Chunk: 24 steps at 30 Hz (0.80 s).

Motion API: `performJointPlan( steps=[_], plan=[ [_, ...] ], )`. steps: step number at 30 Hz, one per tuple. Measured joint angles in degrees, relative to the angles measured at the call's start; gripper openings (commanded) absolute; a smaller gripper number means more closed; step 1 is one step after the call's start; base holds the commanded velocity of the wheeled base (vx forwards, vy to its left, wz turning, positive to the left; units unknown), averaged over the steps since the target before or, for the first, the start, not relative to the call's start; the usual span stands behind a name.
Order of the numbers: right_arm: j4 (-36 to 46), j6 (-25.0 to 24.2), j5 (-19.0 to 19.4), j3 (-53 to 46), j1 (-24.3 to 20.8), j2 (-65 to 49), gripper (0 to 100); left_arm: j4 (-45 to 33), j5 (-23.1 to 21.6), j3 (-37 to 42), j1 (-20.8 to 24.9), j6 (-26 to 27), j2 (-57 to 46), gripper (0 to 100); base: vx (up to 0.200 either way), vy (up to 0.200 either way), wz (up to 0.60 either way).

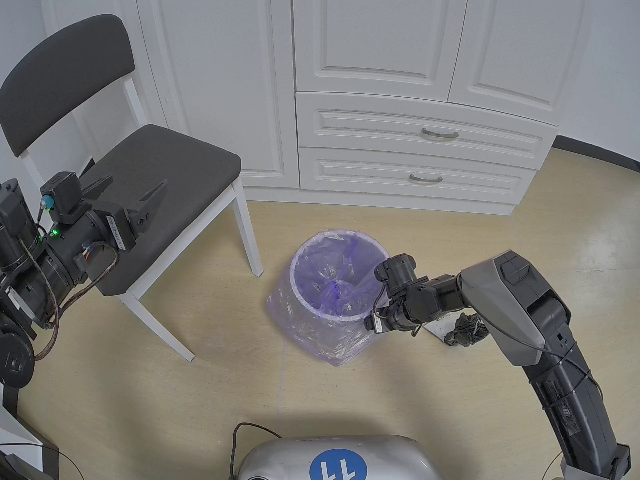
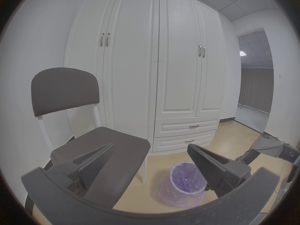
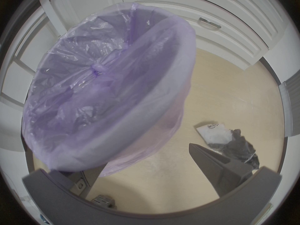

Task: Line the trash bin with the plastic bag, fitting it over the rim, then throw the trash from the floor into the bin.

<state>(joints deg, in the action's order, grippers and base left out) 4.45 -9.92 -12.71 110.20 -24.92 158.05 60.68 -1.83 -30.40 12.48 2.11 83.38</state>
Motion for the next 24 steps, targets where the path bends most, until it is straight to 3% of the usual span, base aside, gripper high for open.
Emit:
performJointPlan(
  steps=[6, 24],
  plan=[
    [-2.02, 3.12, 0.10, 1.49, 2.79, 0.85, 100, 0.00, -0.05, 0.06, 0.00, 0.00, 0.02, 100, 0.000, 0.000, 0.00],
    [-2.00, 3.11, 1.94, 3.79, 5.24, 3.78, 100, 0.02, -0.33, 0.17, 0.11, 0.07, 0.38, 100, 0.000, 0.000, 0.00]
  ],
)
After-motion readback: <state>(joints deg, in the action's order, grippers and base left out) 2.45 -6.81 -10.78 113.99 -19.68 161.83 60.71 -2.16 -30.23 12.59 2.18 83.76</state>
